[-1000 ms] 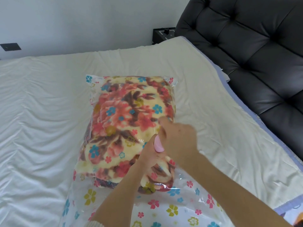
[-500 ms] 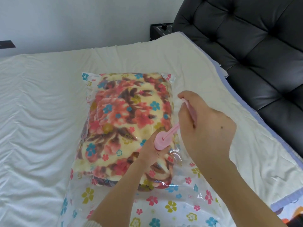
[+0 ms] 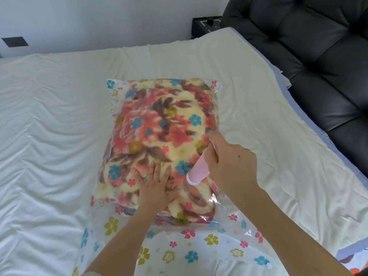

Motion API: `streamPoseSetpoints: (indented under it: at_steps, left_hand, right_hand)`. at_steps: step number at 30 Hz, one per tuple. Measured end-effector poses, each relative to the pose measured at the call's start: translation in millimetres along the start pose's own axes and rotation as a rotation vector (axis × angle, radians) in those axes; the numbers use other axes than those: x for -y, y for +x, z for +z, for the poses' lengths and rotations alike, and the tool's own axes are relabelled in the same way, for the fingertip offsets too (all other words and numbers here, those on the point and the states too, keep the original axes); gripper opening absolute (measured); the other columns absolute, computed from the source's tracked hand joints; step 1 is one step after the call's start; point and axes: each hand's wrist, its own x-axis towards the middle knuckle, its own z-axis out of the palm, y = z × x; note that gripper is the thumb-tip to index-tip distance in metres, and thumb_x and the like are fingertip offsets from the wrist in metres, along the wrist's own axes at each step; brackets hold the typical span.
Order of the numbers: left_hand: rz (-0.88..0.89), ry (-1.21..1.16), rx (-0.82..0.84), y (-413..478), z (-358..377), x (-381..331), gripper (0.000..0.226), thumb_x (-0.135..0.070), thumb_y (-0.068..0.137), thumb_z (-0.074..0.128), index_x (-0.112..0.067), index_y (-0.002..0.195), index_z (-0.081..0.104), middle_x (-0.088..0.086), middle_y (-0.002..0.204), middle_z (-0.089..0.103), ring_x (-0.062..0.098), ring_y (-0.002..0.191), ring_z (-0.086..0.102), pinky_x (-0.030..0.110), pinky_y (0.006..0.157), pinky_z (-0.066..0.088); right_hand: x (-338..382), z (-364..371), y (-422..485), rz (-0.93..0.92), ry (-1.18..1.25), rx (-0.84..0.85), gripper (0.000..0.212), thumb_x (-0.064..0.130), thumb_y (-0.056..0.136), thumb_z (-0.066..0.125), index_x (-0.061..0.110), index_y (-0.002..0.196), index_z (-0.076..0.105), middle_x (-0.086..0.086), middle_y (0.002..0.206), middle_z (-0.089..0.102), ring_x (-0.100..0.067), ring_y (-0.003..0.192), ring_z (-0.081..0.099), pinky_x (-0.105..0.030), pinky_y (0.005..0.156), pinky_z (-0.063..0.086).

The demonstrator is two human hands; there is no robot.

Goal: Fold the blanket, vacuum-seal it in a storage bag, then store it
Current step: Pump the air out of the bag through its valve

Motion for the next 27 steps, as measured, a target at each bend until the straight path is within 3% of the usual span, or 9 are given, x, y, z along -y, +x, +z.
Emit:
streamPoseSetpoints:
  at_steps: [2, 4, 9, 13, 17, 20, 23, 25, 27]
  left_hand:
    - [0.007, -0.025, -0.045, 1, 2, 0, 0.101, -0.088, 0.065, -0.014, -0.035, 0.147, 0.015, 0.008, 0.157, 0.012, 0.024, 0.145, 0.009, 0.063, 0.104, -0.010]
    - [0.012, -0.043, -0.053, 2, 2, 2, 0.104, -0.088, 0.063, -0.015, -0.036, 0.147, 0.019, 0.008, 0.157, 0.013, 0.025, 0.146, 0.011, 0.061, 0.104, -0.014]
    - [-0.006, 0.023, 0.016, 1, 5, 3, 0.099, -0.085, 0.061, -0.007, -0.039, 0.149, 0.000, 0.006, 0.159, -0.006, 0.022, 0.146, -0.009, 0.066, 0.107, -0.009]
    - [-0.015, 0.047, 0.013, 4, 4, 4, 0.087, -0.083, 0.075, 0.016, -0.040, 0.148, -0.003, 0.005, 0.159, -0.008, 0.021, 0.146, -0.011, 0.067, 0.107, -0.009]
    - [-0.022, 0.075, 0.027, 4, 4, 4, 0.085, -0.080, 0.079, 0.024, -0.040, 0.148, -0.006, 0.005, 0.159, -0.011, 0.021, 0.146, -0.012, 0.067, 0.109, -0.004]
    - [-0.019, 0.049, 0.038, 5, -2, 1, 0.088, -0.078, 0.079, 0.032, -0.037, 0.149, -0.003, 0.006, 0.159, -0.009, 0.022, 0.146, -0.011, 0.067, 0.108, -0.005]
    - [-0.046, -0.161, 0.021, 5, -18, -8, 0.099, -0.075, 0.069, 0.052, -0.034, 0.149, 0.011, 0.008, 0.159, 0.003, 0.024, 0.146, -0.001, 0.060, 0.114, 0.006]
    - [0.004, -0.563, -0.028, 0, -31, -26, 0.103, -0.074, 0.058, 0.060, -0.035, 0.146, 0.022, 0.004, 0.152, 0.029, 0.025, 0.140, 0.027, 0.051, 0.112, 0.025]
    - [0.091, -0.897, -0.015, -6, -49, -51, 0.090, -0.058, 0.060, 0.074, -0.033, 0.138, 0.036, -0.011, 0.129, 0.054, 0.012, 0.115, 0.054, 0.032, 0.095, 0.044]
  right_hand:
    - [-1, -17, 6, -0.040, -0.003, -0.085, 0.014, 0.015, 0.075, 0.055, 0.017, 0.083, 0.065, 0.003, 0.039, 0.030, -0.021, 0.036, 0.022, -0.011, 0.049, 0.009]
    - [2, -25, 10, 0.022, 0.020, -0.087, 0.012, 0.014, 0.075, 0.056, 0.018, 0.085, 0.064, 0.003, 0.040, 0.029, -0.022, 0.034, 0.023, -0.011, 0.049, 0.011]
    - [2, 19, -17, 0.094, 0.011, 0.188, 0.022, 0.020, 0.083, 0.040, 0.018, 0.093, 0.059, 0.002, 0.040, 0.033, -0.022, 0.031, 0.032, -0.017, 0.042, 0.017]
    - [3, -31, 15, 0.002, -0.065, 0.046, 0.032, 0.027, 0.082, 0.038, 0.018, 0.099, 0.063, -0.008, 0.051, 0.052, -0.031, 0.046, 0.046, -0.027, 0.049, 0.027]
    - [19, -71, 22, -0.026, 0.092, -0.100, 0.033, 0.026, 0.085, 0.033, 0.018, 0.099, 0.062, 0.005, 0.046, 0.031, -0.020, 0.040, 0.029, -0.025, 0.047, 0.021]
    - [15, -28, 12, 0.009, -0.019, 0.022, 0.030, 0.020, 0.087, 0.036, 0.016, 0.105, 0.060, -0.003, 0.051, 0.043, -0.028, 0.045, 0.038, -0.027, 0.047, 0.021]
    - [1, 28, -10, 0.019, -0.153, 0.259, 0.033, 0.017, 0.094, 0.034, 0.014, 0.122, 0.051, -0.004, 0.056, 0.043, -0.026, 0.050, 0.041, -0.028, 0.050, 0.027]
    - [1, 39, -19, 0.053, -0.048, 0.253, 0.028, 0.010, 0.086, 0.043, 0.008, 0.109, 0.059, 0.008, 0.044, 0.018, -0.013, 0.036, 0.018, -0.019, 0.043, 0.016]
    - [6, 38, -18, 0.019, -0.006, 0.161, 0.022, 0.006, 0.069, 0.051, 0.007, 0.089, 0.062, 0.015, 0.045, 0.001, -0.003, 0.036, 0.001, -0.011, 0.047, 0.005]
